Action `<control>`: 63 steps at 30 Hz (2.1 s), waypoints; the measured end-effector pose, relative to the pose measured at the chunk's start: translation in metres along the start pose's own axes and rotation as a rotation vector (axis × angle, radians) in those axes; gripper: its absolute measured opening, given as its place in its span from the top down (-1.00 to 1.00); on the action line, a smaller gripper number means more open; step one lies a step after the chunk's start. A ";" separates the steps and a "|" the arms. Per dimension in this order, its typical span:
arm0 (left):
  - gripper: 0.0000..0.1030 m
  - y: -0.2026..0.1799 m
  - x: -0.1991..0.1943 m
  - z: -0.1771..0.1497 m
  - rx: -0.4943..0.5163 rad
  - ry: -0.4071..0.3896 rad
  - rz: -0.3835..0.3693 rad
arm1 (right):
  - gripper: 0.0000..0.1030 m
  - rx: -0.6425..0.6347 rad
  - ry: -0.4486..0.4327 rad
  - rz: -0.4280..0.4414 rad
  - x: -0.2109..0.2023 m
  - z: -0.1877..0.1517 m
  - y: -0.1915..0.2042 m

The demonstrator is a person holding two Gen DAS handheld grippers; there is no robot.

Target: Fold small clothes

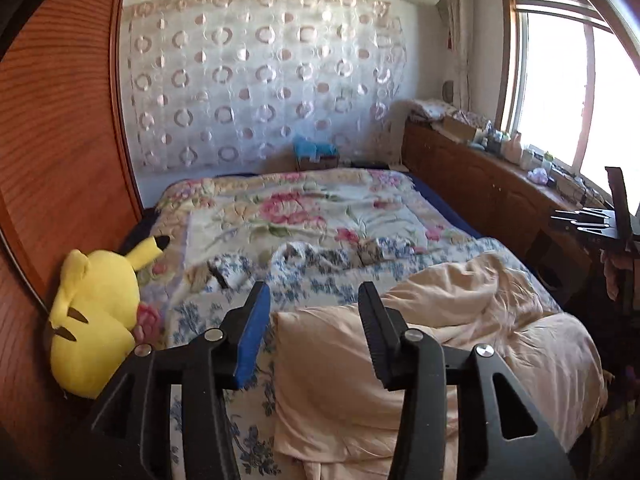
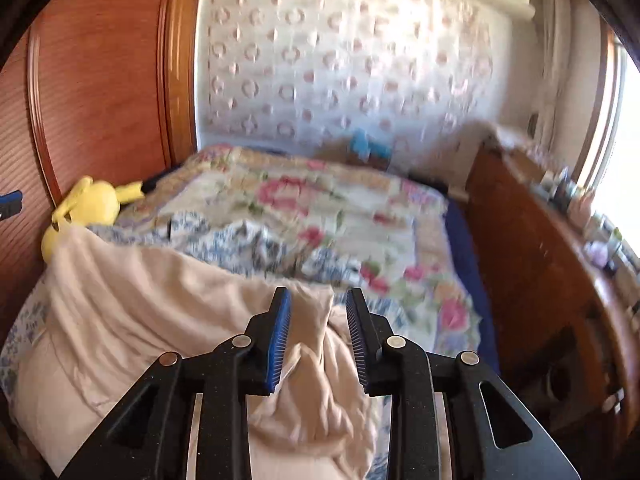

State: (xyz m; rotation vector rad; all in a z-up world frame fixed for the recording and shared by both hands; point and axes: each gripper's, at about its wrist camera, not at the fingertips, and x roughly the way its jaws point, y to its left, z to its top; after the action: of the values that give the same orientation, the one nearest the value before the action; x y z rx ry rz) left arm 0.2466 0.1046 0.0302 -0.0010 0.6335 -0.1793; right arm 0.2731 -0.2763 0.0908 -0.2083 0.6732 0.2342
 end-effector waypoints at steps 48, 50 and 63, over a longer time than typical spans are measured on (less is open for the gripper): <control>-0.71 -0.110 0.059 -0.128 0.173 0.275 -0.060 | -0.20 0.079 0.156 0.119 0.058 -0.125 -0.029; -0.70 -0.110 0.058 -0.127 0.178 0.278 -0.062 | -0.20 0.109 0.136 0.140 0.054 -0.122 -0.034; -0.22 -0.188 0.039 -0.117 0.267 0.251 -0.239 | -0.12 0.112 0.154 0.142 0.071 -0.097 -0.036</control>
State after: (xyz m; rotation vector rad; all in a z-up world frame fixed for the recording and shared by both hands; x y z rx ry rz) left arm 0.1774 -0.0803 -0.0762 0.2070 0.8560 -0.5000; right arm 0.2803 -0.3256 -0.0243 -0.0718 0.8527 0.3177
